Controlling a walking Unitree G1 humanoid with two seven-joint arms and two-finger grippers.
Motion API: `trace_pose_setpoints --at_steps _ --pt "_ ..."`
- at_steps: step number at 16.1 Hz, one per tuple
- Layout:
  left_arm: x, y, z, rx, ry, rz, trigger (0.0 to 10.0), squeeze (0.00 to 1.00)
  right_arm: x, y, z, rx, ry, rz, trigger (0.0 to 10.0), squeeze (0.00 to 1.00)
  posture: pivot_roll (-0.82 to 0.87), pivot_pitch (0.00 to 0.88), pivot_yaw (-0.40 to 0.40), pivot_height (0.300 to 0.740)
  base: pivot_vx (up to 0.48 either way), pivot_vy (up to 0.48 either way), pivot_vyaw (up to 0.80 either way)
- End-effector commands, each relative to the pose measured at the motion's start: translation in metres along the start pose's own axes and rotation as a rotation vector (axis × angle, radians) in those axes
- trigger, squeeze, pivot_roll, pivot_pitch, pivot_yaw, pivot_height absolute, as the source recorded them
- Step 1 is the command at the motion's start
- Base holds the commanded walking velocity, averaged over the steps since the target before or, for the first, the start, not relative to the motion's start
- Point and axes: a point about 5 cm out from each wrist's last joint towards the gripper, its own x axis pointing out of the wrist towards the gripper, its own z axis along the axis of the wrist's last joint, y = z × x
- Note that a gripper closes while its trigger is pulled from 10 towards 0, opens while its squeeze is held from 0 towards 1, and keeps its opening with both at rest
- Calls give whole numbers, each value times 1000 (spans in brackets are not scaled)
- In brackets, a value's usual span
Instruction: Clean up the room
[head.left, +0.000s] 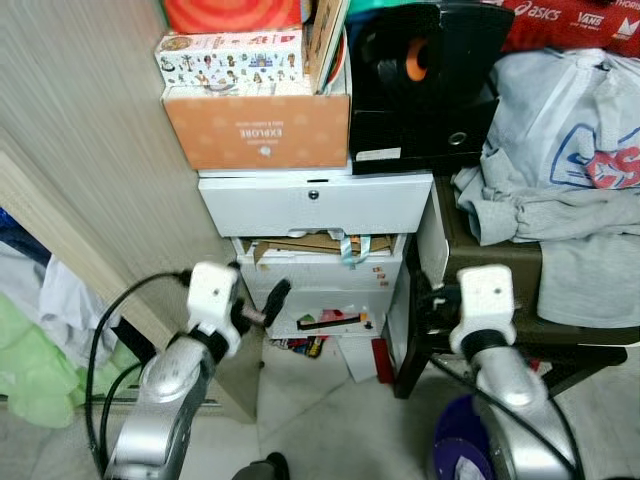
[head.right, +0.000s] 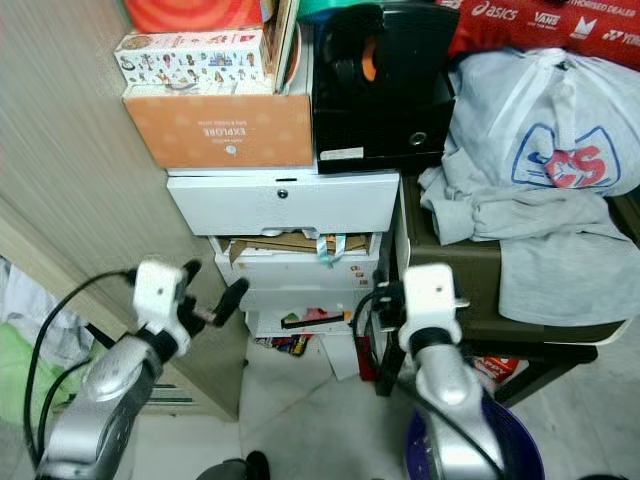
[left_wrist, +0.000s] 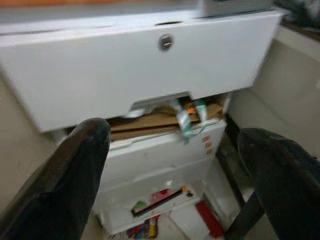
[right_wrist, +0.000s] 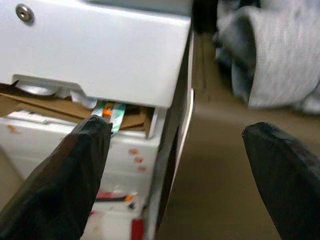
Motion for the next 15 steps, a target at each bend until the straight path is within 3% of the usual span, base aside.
trace_pose_setpoints --at_steps 1,3,5,10,15 --pt "-3 12 8 -2 -30 79 10000 0 1 1 4 -36 -47 -29 10000 0 -53 112 58 740 0 0 0" --pt "3 13 24 -23 -73 95 10000 0 -1 -11 -2 43 6 -130 10000 0 -55 109 51 740 0 0 0" --pt "8 10 27 5 -88 80 10000 0 -1 -14 -4 21 18 -165 10000 0 -65 113 54 740 0 0 0" --pt "11 -10 17 -36 -56 9 10000 0 -3 -9 0 59 -4 -126 10000 0 -88 125 58 740 0 -152 0" --pt "10 -9 15 -50 -53 18 10000 0 0 -8 2 64 -11 -115 10000 0 -86 129 55 740 0 -202 0"
